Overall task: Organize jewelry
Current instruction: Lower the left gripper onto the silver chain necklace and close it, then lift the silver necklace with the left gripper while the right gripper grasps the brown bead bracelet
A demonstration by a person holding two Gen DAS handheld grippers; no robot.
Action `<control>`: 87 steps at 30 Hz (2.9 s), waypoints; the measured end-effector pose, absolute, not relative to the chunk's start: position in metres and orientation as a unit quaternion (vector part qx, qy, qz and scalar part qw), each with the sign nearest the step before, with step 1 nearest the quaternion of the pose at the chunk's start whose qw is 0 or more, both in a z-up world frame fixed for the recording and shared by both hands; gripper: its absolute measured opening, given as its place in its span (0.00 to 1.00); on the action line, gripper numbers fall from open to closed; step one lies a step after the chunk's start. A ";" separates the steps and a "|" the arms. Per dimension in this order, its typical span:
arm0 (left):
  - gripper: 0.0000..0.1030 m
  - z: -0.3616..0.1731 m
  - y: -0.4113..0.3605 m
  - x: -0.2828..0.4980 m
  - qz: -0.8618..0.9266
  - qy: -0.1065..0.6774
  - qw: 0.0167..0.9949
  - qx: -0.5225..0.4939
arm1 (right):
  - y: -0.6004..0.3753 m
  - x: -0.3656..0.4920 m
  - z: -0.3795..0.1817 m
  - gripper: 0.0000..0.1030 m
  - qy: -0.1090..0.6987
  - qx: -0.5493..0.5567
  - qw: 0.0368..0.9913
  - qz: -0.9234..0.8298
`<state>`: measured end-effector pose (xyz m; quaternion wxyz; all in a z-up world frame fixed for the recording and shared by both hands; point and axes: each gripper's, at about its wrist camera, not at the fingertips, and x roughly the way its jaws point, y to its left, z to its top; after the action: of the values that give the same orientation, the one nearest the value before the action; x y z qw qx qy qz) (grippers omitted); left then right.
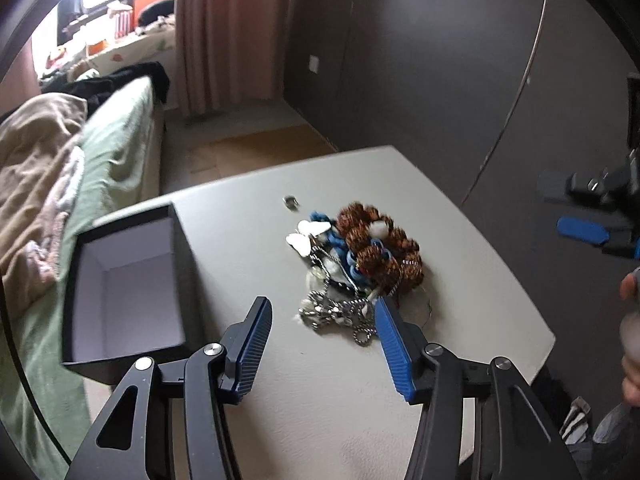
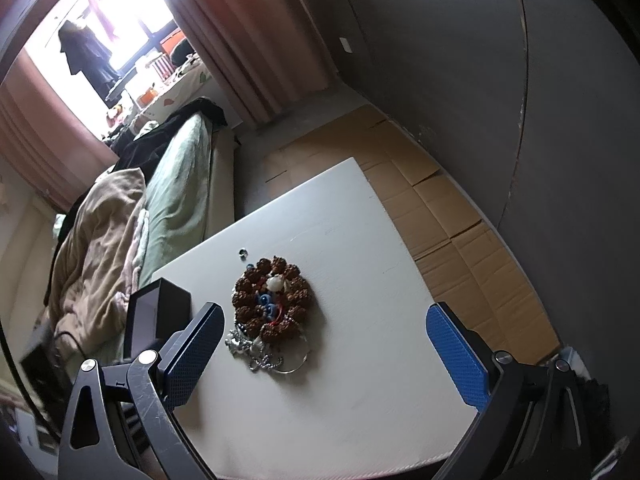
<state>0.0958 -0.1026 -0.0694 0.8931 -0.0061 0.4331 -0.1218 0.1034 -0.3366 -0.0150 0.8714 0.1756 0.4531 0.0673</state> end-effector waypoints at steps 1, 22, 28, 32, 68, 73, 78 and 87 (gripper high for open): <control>0.54 -0.074 -0.105 0.099 -0.121 0.438 0.891 -0.005 | -0.338 0.105 -0.015 0.99 0.454 0.177 0.871 0.067; 0.40 -0.117 -0.112 0.125 -0.125 0.483 0.867 0.013 | -0.336 0.126 -0.023 0.99 0.473 0.178 0.860 0.073; 0.40 -0.104 -0.100 0.120 -0.122 0.472 0.873 -0.002 | -0.327 0.127 -0.028 0.99 0.481 0.170 0.857 0.079; 0.40 -0.088 -0.087 0.115 -0.127 0.457 0.880 -0.030 | -0.320 0.128 -0.034 0.99 0.487 0.168 0.853 0.086; 0.39 0.008 0.018 0.065 -0.076 0.318 0.932 -0.160 | -0.215 0.166 -0.088 0.31 0.529 0.091 0.832 0.144; 0.39 0.014 0.018 0.065 -0.070 0.318 0.932 -0.156 | -0.234 0.169 -0.083 0.21 0.524 0.150 0.822 0.165; 0.39 0.025 0.016 0.061 -0.063 0.315 0.934 -0.158 | -0.255 0.165 -0.075 0.21 0.513 0.209 0.811 0.188; 0.39 0.078 0.015 0.042 -0.045 0.283 0.949 -0.128 | -0.284 0.157 -0.056 0.21 0.481 0.278 0.808 0.196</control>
<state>0.0416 0.0154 0.0776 0.9494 -0.1283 0.2830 -0.0451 0.1572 -0.2842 -0.0562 0.8082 0.2780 0.4808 0.1958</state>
